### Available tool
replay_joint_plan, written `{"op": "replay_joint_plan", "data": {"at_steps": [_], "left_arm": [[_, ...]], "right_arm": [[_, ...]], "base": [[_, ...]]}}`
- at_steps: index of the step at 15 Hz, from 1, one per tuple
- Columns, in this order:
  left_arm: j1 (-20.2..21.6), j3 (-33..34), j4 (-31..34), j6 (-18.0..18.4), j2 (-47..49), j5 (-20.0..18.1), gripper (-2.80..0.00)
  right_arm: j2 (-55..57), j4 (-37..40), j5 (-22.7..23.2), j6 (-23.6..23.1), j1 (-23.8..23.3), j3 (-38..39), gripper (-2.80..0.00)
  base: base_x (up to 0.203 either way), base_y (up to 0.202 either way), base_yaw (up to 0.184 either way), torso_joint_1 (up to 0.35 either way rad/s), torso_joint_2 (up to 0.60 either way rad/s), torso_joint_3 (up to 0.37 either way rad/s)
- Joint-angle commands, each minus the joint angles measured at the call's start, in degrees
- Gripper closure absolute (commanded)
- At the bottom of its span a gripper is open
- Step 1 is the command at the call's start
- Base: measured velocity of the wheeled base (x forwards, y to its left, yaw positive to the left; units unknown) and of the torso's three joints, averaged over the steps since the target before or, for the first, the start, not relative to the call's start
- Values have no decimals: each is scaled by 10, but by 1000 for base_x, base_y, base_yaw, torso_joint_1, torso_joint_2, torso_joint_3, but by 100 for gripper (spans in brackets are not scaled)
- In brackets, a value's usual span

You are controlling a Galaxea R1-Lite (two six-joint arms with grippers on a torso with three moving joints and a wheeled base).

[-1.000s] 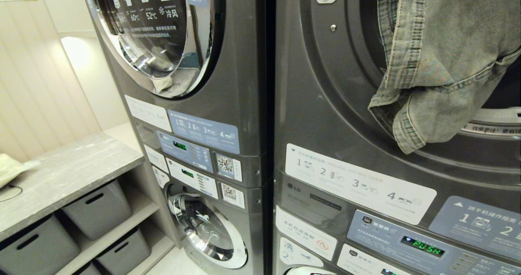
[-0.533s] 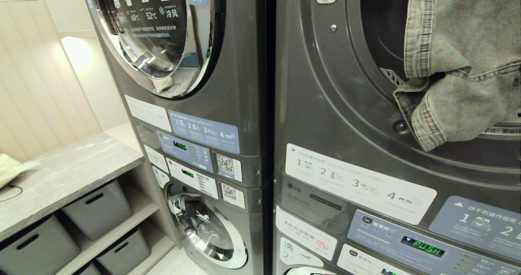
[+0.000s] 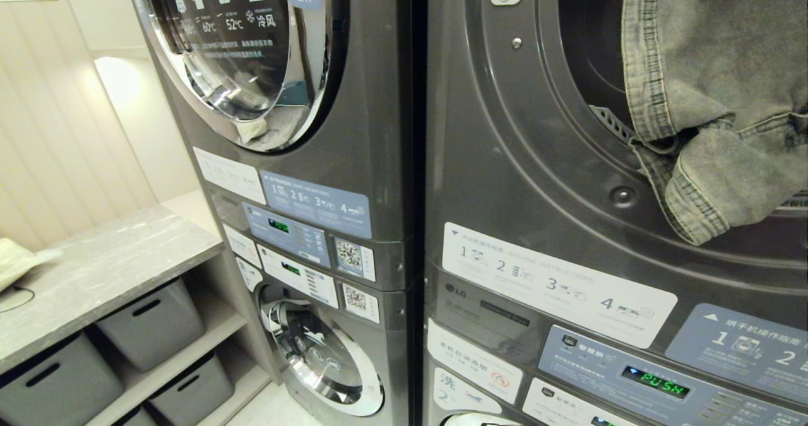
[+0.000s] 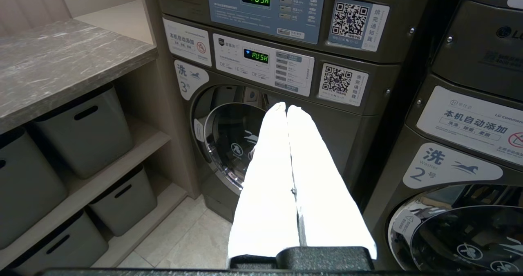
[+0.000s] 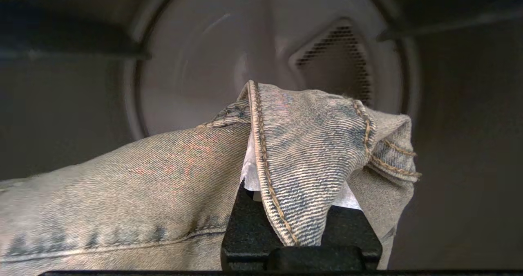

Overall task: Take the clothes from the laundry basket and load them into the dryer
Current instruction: Put the clothes in the dryer

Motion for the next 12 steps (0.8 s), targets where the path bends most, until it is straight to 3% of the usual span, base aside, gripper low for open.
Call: {"op": "replay_joint_plan", "data": {"at_steps": [1, 5, 6, 9, 12], "left_arm": [[0, 1, 0, 0, 0, 0, 0], [0, 1, 0, 1, 0, 0, 0], [0, 1, 0, 0, 0, 0, 0], [0, 1, 0, 0, 0, 0, 0], [0, 0, 0, 0, 0, 0, 0]], "right_arm": [[2, 22, 1, -1, 0, 8, 0], [-4, 124, 19, 11, 1, 13, 0], [-4, 141, 20, 11, 1, 11, -280], [-3, 145, 19, 14, 1, 12, -280], [-17, 208, 33, 21, 1, 13, -280]], "base": [[0, 0, 0, 0, 0, 0], [0, 0, 0, 0, 0, 0], [0, 0, 0, 0, 0, 0], [0, 0, 0, 0, 0, 0], [0, 0, 0, 0, 0, 0]]}}
